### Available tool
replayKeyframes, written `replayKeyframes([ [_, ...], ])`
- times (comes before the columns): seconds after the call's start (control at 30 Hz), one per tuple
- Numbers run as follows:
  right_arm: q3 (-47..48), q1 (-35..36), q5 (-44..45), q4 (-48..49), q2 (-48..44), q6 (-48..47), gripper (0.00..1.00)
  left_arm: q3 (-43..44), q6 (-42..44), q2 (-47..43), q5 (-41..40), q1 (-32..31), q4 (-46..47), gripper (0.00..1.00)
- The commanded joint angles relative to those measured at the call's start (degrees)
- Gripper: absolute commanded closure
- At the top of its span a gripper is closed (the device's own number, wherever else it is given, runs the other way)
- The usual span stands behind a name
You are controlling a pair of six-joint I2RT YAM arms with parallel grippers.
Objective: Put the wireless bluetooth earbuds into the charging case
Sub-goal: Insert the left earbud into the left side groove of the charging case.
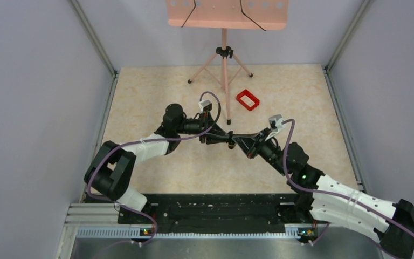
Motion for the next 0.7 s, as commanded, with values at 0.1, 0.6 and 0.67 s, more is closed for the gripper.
replayKeyframes([
  [0.1, -0.7, 0.83, -2.88, 3.23, 0.27, 0.41, 1.0, -0.4, -5.31, 0.45, -0.11, -0.13, 9.53, 1.0],
  [0.6, -1.96, 0.82, -4.03, -1.17, -2.56, 0.44, 1.0, -0.58, -10.13, 2.47, -0.9, 0.1, 16.75, 1.0],
  [0.67, -1.91, 0.74, -4.88, -1.44, -1.92, 0.04, 1.0, -0.37, -10.1, 2.49, -0.74, 0.06, 17.26, 1.0],
])
